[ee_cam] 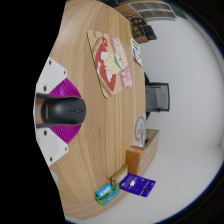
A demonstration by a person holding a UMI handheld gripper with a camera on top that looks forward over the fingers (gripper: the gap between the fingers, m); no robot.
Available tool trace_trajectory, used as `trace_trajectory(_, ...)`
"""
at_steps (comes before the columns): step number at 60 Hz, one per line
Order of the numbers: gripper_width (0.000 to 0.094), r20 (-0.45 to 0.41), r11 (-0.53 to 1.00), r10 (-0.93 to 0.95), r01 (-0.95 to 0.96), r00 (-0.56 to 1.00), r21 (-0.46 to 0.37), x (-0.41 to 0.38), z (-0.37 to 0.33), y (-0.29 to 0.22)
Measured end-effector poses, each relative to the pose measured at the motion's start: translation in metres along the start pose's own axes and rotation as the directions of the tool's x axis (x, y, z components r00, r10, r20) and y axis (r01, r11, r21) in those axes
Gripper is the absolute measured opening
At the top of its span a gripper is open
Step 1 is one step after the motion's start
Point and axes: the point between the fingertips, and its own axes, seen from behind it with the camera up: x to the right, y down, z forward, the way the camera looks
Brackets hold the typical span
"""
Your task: Arrange mouse
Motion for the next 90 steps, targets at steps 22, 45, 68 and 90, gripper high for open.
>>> trace_trajectory(22, 0.0285, -0.017, 0.994, -0.006, 0.007, 1.000, 0.107, -0.013, -0.039, -0.118)
trace_trajectory(45, 0.0284, 0.152, 0.982, -0.089, 0.061, 0.984, 0.180, -0.166, 0.041, -0.216)
trace_trajectory(68, 0.0342, 0.148, 0.994, -0.105, 0.104, 0.983, 0.014, -0.197, 0.102, -0.107)
trace_trajectory(90, 0.0863, 0.123, 0.990, -0.130, 0.123, 0.984, 0.066, -0.180, 0.032, -0.130)
